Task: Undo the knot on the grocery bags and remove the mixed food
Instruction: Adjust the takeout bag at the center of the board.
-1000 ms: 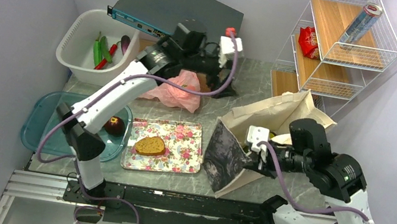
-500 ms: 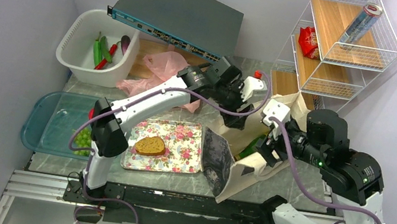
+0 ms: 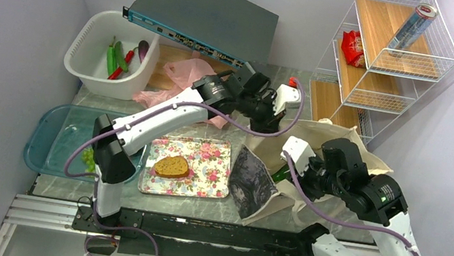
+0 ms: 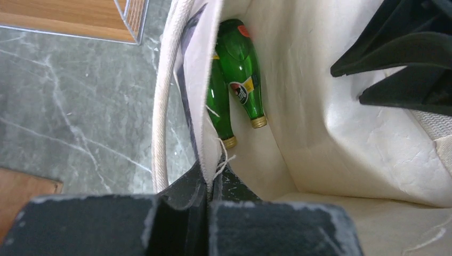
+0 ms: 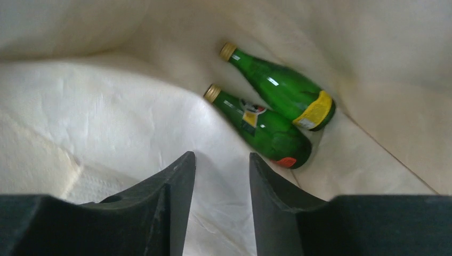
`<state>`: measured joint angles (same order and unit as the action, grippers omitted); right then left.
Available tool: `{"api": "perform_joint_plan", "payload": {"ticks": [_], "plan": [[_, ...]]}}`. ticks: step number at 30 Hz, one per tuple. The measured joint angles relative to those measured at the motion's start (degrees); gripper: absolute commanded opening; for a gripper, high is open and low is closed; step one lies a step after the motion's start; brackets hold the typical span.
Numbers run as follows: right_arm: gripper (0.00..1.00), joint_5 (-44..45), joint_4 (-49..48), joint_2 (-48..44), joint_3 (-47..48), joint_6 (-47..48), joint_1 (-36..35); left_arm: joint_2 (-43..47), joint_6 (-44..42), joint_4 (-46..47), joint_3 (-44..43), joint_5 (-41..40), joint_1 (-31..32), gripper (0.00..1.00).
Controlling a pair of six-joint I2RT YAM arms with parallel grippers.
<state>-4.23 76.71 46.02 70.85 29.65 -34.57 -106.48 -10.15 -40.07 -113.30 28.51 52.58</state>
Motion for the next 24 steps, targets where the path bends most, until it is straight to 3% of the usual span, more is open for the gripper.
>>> {"api": "perform_joint_plan", "payload": {"ticks": [6,12,16,20,24], "plan": [[0.45,-2.73,3.41,-4.74,-5.97,4.44,-0.02,11.56,-3.02,10.67,16.15,-2.95,0.52,0.0],[0.46,-1.97,4.09,-9.53,-13.35,7.87,-0.02,15.28,-6.58,15.45,18.12,-3.74,2.43,0.0],[0.59,-1.01,4.09,-11.5,-17.64,8.9,-0.02,18.6,-10.71,18.16,23.34,-1.2,2.91,0.0],[0.55,-0.76,3.89,-15.63,-16.92,8.07,-0.02,24.98,-16.96,19.71,32.06,0.42,5.79,0.0],[0.46,-2.82,0.44,-14.88,-8.41,4.68,0.0,28.22,-19.15,19.63,36.09,0.39,8.94,0.0]]}}
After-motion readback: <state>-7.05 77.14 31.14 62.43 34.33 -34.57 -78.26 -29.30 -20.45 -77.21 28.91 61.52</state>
